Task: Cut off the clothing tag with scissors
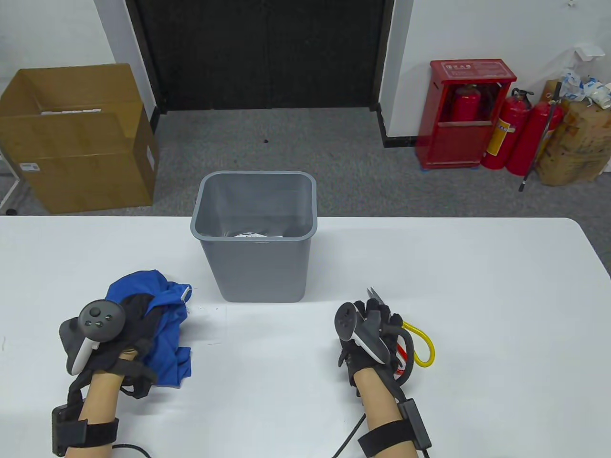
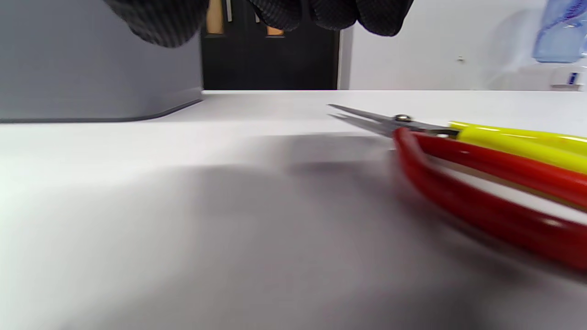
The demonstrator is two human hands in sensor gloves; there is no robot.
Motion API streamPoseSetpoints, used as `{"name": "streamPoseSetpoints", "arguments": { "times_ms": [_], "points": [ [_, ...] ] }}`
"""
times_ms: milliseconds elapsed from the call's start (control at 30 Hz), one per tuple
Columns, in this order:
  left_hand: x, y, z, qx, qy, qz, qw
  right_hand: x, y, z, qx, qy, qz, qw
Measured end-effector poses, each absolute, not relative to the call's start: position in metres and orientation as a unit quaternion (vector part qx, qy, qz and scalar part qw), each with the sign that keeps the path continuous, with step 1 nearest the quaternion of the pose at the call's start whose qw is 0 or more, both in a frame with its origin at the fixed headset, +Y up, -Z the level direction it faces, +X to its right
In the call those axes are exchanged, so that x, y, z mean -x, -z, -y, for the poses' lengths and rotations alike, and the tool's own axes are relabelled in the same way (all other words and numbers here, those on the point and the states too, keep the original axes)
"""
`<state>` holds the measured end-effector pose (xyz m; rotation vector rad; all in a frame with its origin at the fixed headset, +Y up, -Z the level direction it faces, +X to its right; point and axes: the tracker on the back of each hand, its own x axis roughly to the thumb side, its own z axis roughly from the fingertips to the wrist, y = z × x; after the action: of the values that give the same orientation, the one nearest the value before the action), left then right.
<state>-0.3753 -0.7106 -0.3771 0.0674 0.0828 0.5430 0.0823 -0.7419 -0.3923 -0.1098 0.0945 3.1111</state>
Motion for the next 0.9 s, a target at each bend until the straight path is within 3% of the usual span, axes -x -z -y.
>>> {"name": "streamPoseSetpoints", "arguments": {
  "times_ms": [267,533,900],
  "points": [
    [0.387,0.381,0.741,0.039,-0.233,-0.066,0.969,-0.044,0.388,0.744,-0.026,-0.999,-0.031,-0.019],
    [0.392,0.382,0.772,0.111,-0.179,-0.051,0.976,-0.036,0.385,0.741,-0.039,-0.999,-0.028,-0.019],
    [0.380,0.383,0.759,0.165,-0.055,-0.043,0.984,-0.041,0.386,0.742,-0.027,-0.999,-0.040,-0.007]
  ]
}}
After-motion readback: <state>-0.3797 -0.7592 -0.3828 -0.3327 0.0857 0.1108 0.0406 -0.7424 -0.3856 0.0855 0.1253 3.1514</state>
